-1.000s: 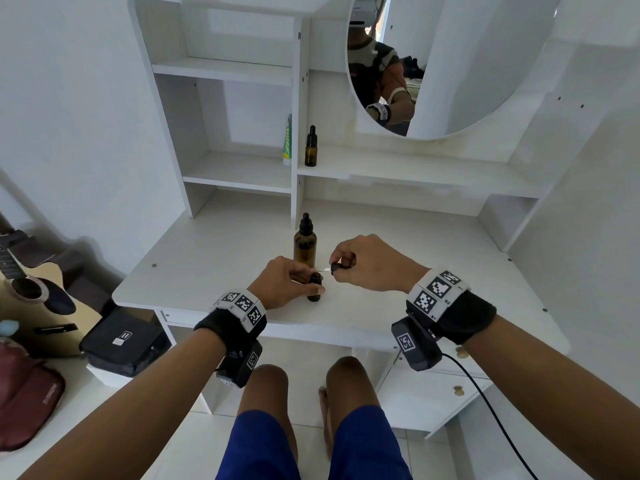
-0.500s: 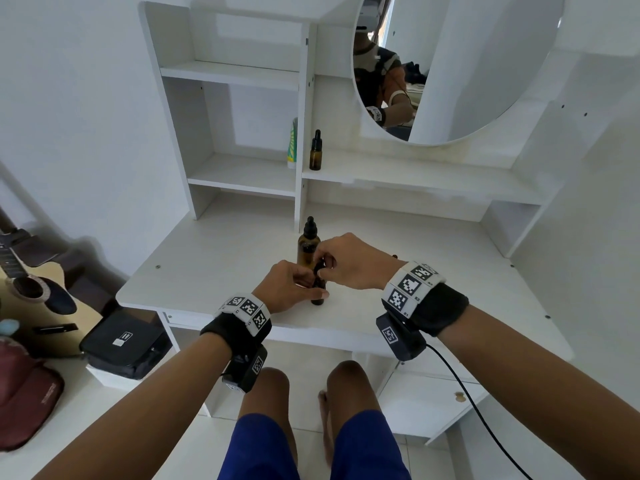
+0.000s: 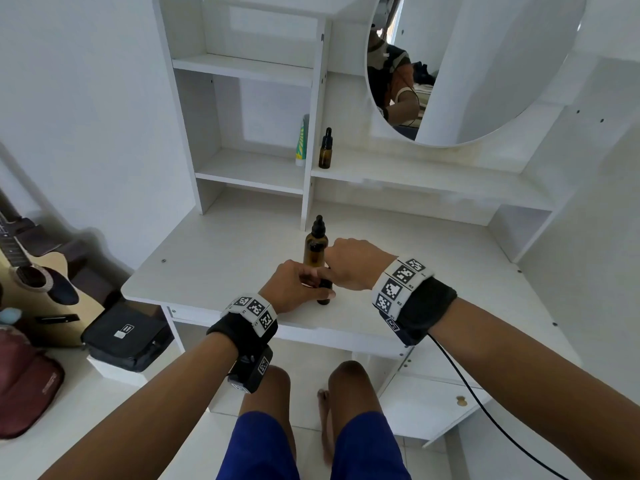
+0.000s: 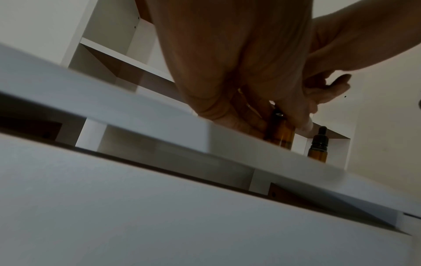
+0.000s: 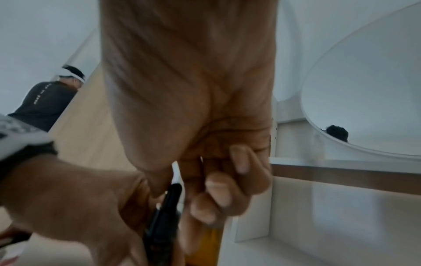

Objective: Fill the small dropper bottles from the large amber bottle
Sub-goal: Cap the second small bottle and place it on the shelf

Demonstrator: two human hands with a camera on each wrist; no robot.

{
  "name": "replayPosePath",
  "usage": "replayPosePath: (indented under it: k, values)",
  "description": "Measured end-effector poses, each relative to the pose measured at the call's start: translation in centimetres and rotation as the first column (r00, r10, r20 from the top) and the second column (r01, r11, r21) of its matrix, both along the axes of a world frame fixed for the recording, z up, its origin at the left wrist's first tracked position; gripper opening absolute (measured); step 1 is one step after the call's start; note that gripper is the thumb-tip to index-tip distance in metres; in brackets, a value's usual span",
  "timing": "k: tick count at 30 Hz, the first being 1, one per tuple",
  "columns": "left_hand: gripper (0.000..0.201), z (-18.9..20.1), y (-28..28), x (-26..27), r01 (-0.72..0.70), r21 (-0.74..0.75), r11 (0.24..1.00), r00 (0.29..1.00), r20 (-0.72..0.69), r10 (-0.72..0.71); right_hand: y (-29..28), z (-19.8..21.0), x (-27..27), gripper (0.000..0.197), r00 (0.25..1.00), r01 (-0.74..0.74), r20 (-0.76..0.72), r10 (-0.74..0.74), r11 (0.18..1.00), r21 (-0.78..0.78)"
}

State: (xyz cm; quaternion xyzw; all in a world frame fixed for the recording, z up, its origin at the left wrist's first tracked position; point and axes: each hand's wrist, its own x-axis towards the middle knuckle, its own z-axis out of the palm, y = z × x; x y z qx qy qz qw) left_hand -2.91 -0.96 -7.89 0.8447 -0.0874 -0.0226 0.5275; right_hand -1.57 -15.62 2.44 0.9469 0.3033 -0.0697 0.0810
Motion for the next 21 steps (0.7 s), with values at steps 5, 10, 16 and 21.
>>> replayPosePath:
  k: [5,10,16,21]
  values:
    - [0.012,0.2,0.1,0.0,0.014,0.006,1.0,1.0,0.015,-0.014,-0.1,1.2,-0.1,0.026,0.993,-0.047,-0.11,0.052,0.998,0.043]
    - [0.012,0.3,0.1,0.0,0.018,0.02,1.0,1.0,0.012,-0.018,0.5,0.7,-0.6,0.034,0.999,-0.013,-0.052,0.012,1.0,-0.022]
    - [0.009,0.5,0.1,0.0,0.023,0.033,0.999,0.999,0.022,-0.023,0.0,1.3,-0.4,0.026,0.994,-0.023,-0.11,0.025,1.0,0.018]
    - [0.01,0.6,0.0,-0.1,0.021,0.056,0.998,0.999,0.03,-0.022,0.3,1.0,-0.7,0.025,0.993,-0.018,-0.113,0.017,1.0,-0.003]
